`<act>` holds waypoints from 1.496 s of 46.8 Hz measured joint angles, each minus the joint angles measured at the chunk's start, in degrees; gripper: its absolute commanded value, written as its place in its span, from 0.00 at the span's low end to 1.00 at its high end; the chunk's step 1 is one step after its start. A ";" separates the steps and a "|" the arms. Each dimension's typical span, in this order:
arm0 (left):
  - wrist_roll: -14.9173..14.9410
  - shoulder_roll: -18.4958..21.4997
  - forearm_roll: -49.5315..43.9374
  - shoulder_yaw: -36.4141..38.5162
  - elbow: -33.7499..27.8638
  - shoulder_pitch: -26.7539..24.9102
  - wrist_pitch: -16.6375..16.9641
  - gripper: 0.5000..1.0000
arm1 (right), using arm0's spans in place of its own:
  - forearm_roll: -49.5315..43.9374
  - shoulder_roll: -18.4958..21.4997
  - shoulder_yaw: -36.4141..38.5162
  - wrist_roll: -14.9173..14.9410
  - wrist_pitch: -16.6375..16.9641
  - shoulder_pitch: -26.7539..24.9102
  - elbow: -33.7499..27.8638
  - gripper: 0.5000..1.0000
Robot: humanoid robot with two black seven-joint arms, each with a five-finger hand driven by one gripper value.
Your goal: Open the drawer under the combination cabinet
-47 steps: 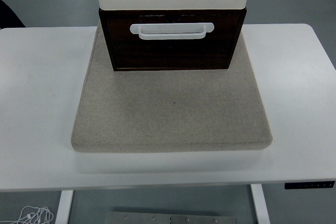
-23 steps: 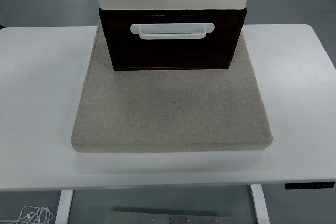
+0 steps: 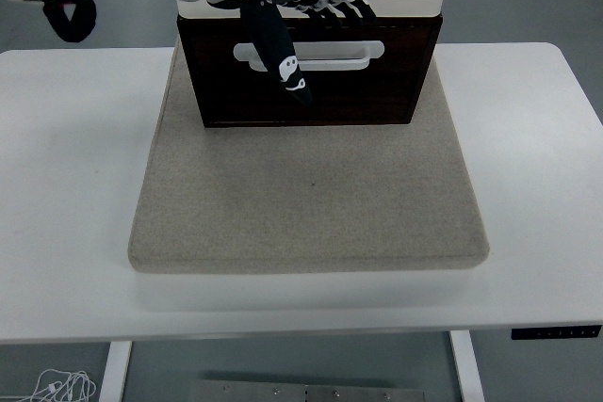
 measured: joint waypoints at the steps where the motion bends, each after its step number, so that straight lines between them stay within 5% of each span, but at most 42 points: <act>1: 0.59 -0.44 0.02 0.23 0.13 0.05 0.43 1.00 | 0.00 0.00 0.00 0.00 0.00 0.04 0.00 0.85; 18: 8.85 -6.48 -0.85 1.69 4.31 3.52 8.78 1.00 | 0.00 0.00 0.00 0.00 0.02 0.03 0.00 0.85; 70: 10.28 -10.17 -1.14 1.71 11.56 8.16 9.99 1.00 | 0.00 0.00 0.00 0.01 0.00 0.05 0.00 0.85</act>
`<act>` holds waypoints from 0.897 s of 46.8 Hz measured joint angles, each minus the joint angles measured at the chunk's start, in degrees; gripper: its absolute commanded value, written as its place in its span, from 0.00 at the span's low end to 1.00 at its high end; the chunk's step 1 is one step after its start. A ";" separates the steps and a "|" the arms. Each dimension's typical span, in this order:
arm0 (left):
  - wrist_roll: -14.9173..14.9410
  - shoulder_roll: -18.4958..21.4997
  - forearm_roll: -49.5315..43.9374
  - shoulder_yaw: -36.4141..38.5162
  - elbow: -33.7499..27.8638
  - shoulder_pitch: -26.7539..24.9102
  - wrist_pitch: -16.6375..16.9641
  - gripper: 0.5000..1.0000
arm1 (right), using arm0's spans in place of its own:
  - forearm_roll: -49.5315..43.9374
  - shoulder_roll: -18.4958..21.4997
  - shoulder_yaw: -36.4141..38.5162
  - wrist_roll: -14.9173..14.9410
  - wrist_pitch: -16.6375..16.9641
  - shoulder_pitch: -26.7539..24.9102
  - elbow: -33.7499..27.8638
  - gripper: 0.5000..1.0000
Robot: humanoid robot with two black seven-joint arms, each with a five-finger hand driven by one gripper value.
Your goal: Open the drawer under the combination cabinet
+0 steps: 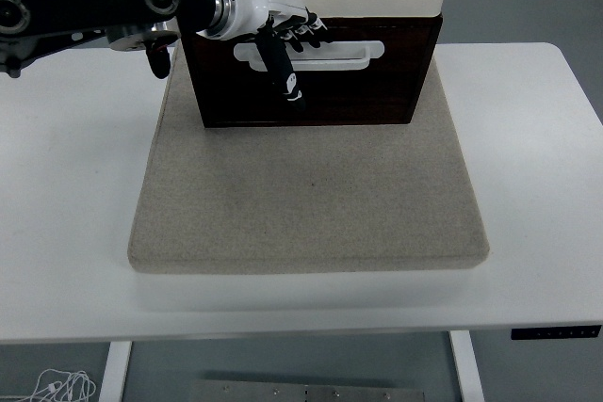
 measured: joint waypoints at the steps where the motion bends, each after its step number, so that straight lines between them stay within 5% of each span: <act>1: 0.00 -0.02 0.00 0.00 0.07 0.04 -0.07 1.00 | 0.00 0.00 0.00 0.00 0.00 0.01 0.00 0.85; 42: 0.06 -1.81 0.00 2.36 2.33 0.59 -0.99 1.00 | 0.00 0.00 0.00 -0.01 -0.01 0.00 0.00 0.85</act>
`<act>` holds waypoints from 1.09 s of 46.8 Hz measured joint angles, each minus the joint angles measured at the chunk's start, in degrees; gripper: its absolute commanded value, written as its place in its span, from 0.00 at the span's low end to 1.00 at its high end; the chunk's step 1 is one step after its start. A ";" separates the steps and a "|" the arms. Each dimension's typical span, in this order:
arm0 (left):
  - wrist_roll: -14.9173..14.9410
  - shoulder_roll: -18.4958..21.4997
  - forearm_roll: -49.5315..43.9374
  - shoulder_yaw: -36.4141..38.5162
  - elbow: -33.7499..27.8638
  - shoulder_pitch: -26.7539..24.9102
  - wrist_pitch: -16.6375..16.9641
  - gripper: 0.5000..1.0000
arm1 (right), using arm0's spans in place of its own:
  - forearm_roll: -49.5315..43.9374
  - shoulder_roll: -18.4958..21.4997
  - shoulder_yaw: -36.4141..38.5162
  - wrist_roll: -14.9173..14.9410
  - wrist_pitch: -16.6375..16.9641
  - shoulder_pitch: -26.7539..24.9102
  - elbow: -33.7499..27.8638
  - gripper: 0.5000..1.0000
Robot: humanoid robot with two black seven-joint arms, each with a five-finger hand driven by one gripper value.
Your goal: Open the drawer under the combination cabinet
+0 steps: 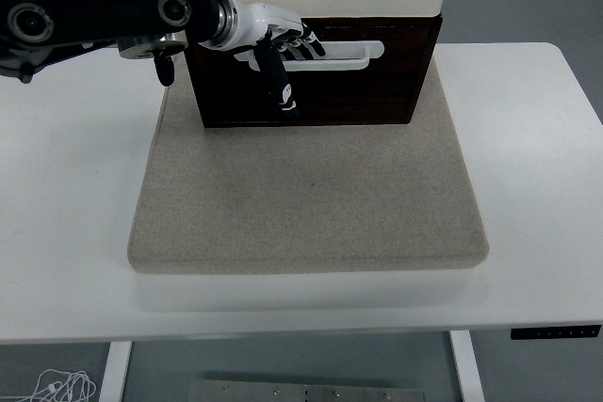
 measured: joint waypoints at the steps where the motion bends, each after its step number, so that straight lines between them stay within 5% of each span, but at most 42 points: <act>1: 0.00 0.00 0.00 0.00 0.00 0.00 -0.16 1.00 | 0.00 0.00 0.00 0.00 0.00 0.01 0.00 0.86; 51: -0.61 0.06 0.01 -2.20 -0.82 -1.12 -10.25 1.00 | 0.00 0.00 0.00 0.01 0.02 0.04 0.00 0.86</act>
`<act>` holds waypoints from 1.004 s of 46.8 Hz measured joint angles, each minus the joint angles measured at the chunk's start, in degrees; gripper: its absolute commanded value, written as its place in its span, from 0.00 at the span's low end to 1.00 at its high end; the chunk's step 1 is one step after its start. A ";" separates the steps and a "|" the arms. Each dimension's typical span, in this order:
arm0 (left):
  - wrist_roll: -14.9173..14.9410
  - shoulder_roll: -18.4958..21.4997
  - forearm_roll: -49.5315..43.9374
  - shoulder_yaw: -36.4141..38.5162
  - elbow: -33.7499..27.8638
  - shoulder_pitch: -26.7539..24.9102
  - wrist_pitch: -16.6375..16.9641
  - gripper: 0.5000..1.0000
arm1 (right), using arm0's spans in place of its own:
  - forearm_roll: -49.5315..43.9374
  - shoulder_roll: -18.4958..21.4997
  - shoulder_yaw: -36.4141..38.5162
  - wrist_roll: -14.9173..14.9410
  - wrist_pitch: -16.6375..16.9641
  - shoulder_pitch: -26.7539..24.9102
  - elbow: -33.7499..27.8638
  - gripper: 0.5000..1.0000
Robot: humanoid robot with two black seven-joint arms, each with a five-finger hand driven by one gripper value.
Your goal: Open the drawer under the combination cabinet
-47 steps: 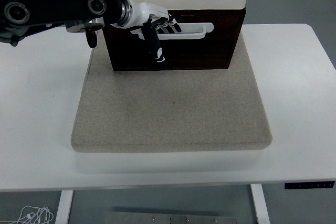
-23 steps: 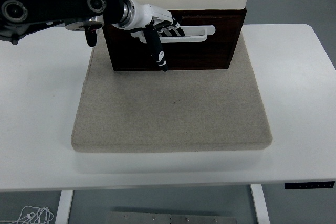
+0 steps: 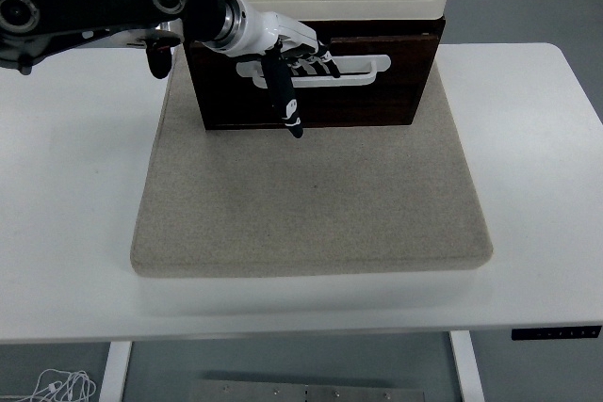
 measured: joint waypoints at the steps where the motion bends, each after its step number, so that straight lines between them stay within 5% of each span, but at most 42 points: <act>1: 0.00 0.01 0.00 -0.13 -0.01 0.00 -0.23 1.00 | 0.00 0.00 0.00 0.00 0.00 0.00 0.00 0.85; 47: 0.09 0.80 -0.09 -4.45 -1.44 -0.05 -9.43 1.00 | 0.00 0.00 0.00 0.01 0.00 0.00 0.00 0.86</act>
